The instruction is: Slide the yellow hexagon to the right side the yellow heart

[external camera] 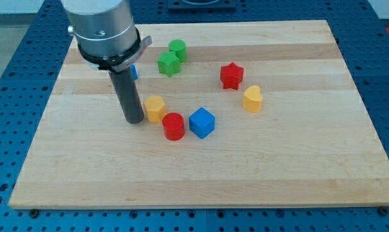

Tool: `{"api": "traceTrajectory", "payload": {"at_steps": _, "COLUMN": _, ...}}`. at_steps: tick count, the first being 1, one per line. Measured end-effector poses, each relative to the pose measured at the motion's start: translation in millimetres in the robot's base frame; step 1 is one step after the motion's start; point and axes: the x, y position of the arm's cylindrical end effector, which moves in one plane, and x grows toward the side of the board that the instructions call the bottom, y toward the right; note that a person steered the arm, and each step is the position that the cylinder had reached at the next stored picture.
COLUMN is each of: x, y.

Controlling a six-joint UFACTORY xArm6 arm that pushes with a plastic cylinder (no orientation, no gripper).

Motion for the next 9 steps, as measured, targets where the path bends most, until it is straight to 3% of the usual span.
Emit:
{"api": "traceTrajectory", "payload": {"at_steps": 3, "x": -33, "y": 3}}
{"api": "traceTrajectory", "payload": {"at_steps": 6, "x": -21, "y": -43}}
{"api": "traceTrajectory", "payload": {"at_steps": 9, "x": -15, "y": 8}}
